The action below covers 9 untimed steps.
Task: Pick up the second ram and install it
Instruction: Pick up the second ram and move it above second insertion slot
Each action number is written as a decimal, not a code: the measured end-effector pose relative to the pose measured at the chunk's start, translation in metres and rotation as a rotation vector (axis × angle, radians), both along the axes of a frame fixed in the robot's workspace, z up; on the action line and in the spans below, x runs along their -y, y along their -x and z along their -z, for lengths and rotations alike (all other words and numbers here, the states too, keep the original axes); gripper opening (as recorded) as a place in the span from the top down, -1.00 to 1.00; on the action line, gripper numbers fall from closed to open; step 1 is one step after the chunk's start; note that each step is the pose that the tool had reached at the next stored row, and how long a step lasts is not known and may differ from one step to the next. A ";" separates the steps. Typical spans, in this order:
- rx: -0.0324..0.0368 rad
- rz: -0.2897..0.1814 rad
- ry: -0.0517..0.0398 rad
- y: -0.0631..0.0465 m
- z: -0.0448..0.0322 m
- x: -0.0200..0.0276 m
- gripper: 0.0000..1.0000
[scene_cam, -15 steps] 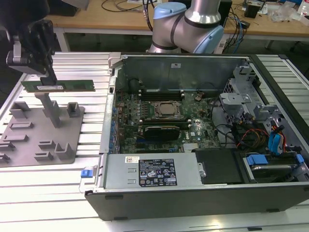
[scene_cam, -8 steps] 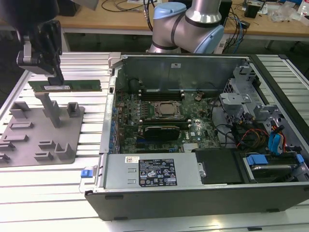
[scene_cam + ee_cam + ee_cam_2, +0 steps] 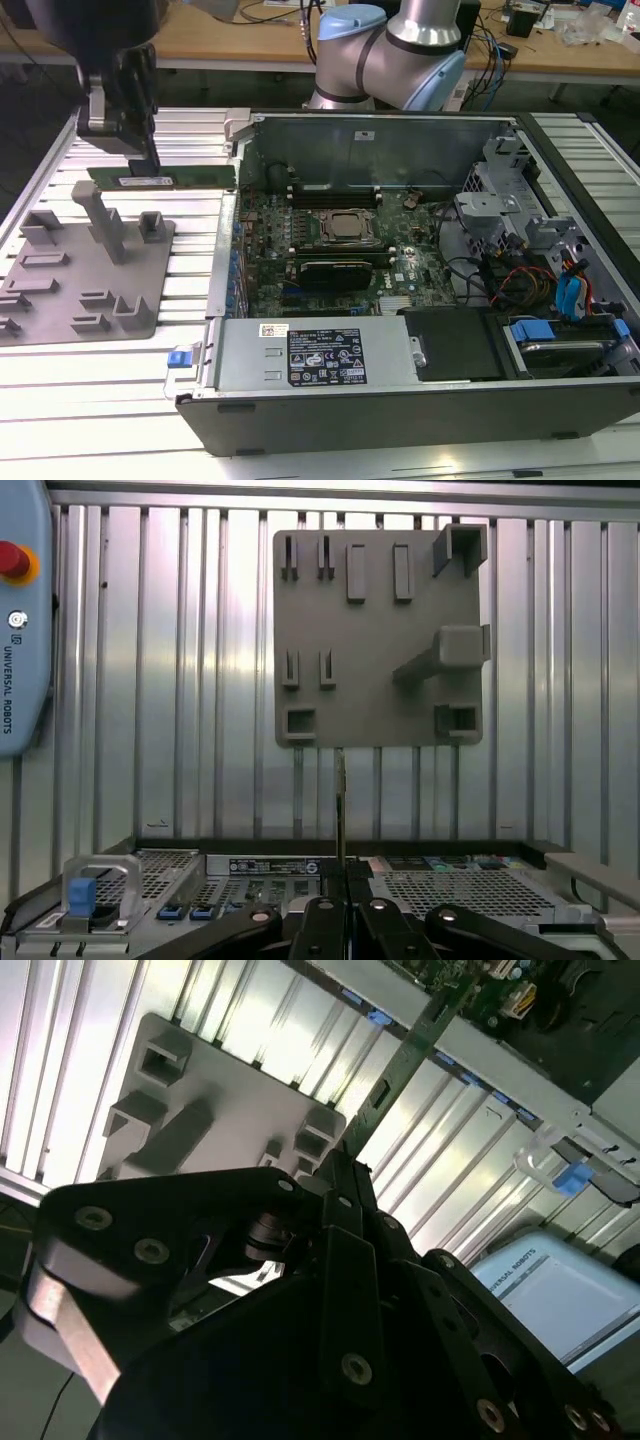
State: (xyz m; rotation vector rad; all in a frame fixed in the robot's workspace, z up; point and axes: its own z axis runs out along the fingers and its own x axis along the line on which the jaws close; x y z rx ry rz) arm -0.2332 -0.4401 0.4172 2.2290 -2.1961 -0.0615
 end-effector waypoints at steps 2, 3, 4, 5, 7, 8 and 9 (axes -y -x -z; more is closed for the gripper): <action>0.0000 0.000 -0.0001 -0.008 0.0001 0.0000 0.82; 0.0000 0.000 -0.0001 -0.012 0.0000 0.0000 0.82; 0.0000 0.000 -0.0001 -0.017 0.0001 0.0000 0.82; -0.0002 0.000 0.0000 -0.023 0.0000 0.0000 0.82; -0.0004 0.000 -0.0001 -0.031 0.0000 0.0000 0.82; -0.0006 0.000 -0.0001 -0.034 0.0000 0.0000 0.82; -0.0006 0.000 -0.0001 -0.039 0.0001 0.0000 0.82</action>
